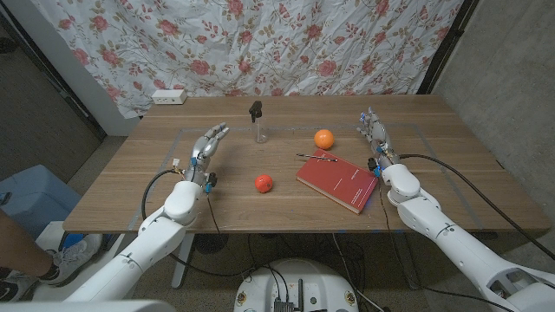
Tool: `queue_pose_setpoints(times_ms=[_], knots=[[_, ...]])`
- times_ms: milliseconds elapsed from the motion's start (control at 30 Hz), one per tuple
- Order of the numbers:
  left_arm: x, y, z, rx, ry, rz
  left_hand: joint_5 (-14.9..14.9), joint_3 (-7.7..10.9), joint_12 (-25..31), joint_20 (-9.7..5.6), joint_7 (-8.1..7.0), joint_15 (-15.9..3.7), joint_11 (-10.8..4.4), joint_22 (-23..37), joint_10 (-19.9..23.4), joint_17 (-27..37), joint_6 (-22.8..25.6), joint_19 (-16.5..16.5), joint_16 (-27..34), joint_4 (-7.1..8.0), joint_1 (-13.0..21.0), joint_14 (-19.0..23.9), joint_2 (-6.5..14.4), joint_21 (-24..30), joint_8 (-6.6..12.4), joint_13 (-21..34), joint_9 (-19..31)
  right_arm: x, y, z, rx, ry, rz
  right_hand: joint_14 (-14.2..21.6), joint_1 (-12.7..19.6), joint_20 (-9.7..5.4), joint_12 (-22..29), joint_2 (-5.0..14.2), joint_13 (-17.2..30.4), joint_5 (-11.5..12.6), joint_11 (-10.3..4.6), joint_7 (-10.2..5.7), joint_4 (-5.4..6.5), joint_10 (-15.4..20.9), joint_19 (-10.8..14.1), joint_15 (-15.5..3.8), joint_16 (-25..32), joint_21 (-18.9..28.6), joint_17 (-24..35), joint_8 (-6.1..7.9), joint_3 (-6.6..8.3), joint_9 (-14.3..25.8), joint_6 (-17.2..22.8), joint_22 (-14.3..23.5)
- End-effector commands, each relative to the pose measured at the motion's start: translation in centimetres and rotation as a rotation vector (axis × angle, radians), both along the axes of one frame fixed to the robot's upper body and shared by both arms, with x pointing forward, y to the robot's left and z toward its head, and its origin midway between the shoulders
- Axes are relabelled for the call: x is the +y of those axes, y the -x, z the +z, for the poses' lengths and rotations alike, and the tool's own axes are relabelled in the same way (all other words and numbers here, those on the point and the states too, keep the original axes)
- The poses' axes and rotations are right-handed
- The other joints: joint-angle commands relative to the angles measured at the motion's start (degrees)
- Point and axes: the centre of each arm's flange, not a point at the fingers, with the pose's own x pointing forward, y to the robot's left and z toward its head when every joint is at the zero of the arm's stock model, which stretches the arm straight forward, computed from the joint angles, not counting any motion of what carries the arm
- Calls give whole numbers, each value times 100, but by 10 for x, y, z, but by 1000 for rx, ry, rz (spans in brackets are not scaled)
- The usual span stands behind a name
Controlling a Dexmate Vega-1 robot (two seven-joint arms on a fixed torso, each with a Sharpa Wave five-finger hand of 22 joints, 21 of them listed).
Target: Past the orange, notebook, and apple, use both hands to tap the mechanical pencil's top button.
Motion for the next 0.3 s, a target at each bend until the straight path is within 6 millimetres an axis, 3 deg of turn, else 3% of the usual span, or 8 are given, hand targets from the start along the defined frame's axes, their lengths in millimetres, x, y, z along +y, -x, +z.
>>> queue_pose_setpoints(times_ms=[33,300], knots=[[9,-21,7,-13,49,5,22,74,18,-315,5,-589,6,6,77,16,64,75,37,-2,-65,74,-11,50,21,19,6,4,-12,8,18,1,-8,25,0,-3,25,71,-2,28,-21,-4,40,45,56,22,13,41,14,26,19,2,42,12],[10,-35,14,-26,70,0,24,129,34,-311,12,-568,2,4,153,14,143,120,37,-1,-87,101,-4,56,35,20,4,4,-20,17,28,7,-6,41,1,-6,30,72,-1,30,-11,-9,46,65,65,29,16,41,11,24,19,3,44,12]])
